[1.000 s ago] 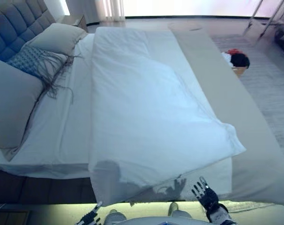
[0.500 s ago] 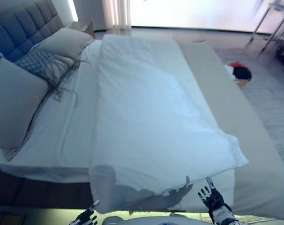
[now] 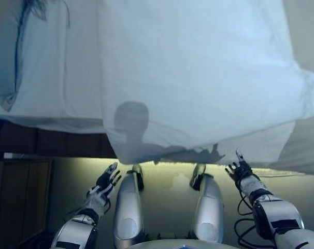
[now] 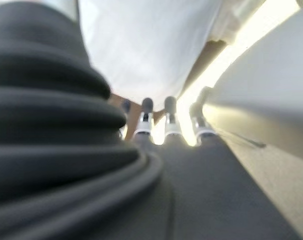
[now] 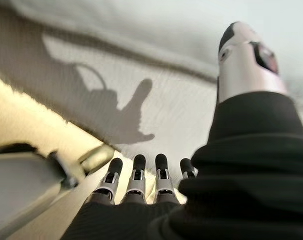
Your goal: Make the bed neatly
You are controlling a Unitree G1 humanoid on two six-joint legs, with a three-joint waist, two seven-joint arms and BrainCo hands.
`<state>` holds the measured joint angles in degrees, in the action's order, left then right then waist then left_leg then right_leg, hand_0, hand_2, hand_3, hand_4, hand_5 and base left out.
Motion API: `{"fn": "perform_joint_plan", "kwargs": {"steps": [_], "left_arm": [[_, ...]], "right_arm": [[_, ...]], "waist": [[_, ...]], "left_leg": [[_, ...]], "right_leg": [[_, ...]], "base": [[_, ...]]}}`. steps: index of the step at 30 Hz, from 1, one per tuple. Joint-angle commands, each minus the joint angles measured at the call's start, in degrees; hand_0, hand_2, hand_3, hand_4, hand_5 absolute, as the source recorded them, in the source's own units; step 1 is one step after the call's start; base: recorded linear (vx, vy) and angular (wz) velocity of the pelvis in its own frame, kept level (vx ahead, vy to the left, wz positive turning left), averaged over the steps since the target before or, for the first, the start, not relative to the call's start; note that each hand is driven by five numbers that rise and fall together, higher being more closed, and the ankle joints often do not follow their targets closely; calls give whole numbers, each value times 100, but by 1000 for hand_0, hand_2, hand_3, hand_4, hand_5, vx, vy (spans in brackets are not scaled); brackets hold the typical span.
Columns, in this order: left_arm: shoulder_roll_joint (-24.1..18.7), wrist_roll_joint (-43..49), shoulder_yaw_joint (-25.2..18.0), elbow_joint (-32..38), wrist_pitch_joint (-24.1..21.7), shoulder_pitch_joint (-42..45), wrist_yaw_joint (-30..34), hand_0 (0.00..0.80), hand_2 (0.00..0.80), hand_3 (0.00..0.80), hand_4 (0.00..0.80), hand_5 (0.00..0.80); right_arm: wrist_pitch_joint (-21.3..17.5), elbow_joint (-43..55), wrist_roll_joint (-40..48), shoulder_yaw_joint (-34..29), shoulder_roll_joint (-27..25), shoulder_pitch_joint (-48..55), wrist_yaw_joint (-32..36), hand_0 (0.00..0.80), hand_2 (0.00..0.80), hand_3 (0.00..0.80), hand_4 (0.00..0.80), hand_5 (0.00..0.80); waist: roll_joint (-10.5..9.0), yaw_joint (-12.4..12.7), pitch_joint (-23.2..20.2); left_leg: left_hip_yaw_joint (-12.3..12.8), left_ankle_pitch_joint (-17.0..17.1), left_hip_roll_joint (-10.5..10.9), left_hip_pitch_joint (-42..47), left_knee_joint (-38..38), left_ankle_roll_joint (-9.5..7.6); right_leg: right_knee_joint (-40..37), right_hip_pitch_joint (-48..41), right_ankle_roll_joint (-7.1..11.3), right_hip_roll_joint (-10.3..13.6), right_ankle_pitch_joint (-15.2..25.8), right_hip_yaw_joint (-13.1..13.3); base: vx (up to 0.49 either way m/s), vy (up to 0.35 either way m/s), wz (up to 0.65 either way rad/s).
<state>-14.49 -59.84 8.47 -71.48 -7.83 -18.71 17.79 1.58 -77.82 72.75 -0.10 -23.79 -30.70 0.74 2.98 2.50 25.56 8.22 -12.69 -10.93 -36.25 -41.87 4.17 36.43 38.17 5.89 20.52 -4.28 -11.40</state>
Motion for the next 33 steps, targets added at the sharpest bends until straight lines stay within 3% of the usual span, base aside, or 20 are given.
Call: {"fn": "perform_joint_plan", "kwargs": {"steps": [1, 12, 18, 33], "left_arm": [[-81, -258, 174, 56, -176, 205, -64, 0, 0, 0, 0, 0], [-157, -862, 312, 1098, -254, 292, -227, 0, 0, 0, 0, 0], [-222, -1462, 208, 1522, -313, 512, -190, 0, 0, 0, 0, 0], [-329, -1652, -146, 1873, -571, 1243, 142, 0, 0, 0, 0, 0]], "right_arm": [[-107, -57, 170, -157, -296, -71, 15, 0, 0, 0, 0, 0], [-343, 140, 144, -87, -1249, -843, 470, 0, 0, 0, 0, 0], [-503, 444, 7, 46, -1657, -1374, 793, 0, 0, 0, 0, 0], [-579, 727, -364, 563, -2599, -3019, 698, 0, 0, 0, 0, 0]], "waist": [[31, 83, -166], [227, 144, -60], [275, 194, -13], [297, 455, 135]], "left_leg": [[-399, 265, -98, -265, 330, 304], [-388, -232, -238, -1127, -542, 357], [-426, -201, -256, -1348, -622, 319], [-627, 36, -192, -1675, -724, 169]], "right_leg": [[140, 281, 278, 317, 66, 353], [1017, 1203, 279, 362, -311, 407], [1190, 1428, 202, 324, -371, 391], [1572, 1695, -72, 195, -488, 257]], "base": [[-108, 35, -1], [-50, 26, -2], [0, 0, 0], [-2, -2, -1]]}}
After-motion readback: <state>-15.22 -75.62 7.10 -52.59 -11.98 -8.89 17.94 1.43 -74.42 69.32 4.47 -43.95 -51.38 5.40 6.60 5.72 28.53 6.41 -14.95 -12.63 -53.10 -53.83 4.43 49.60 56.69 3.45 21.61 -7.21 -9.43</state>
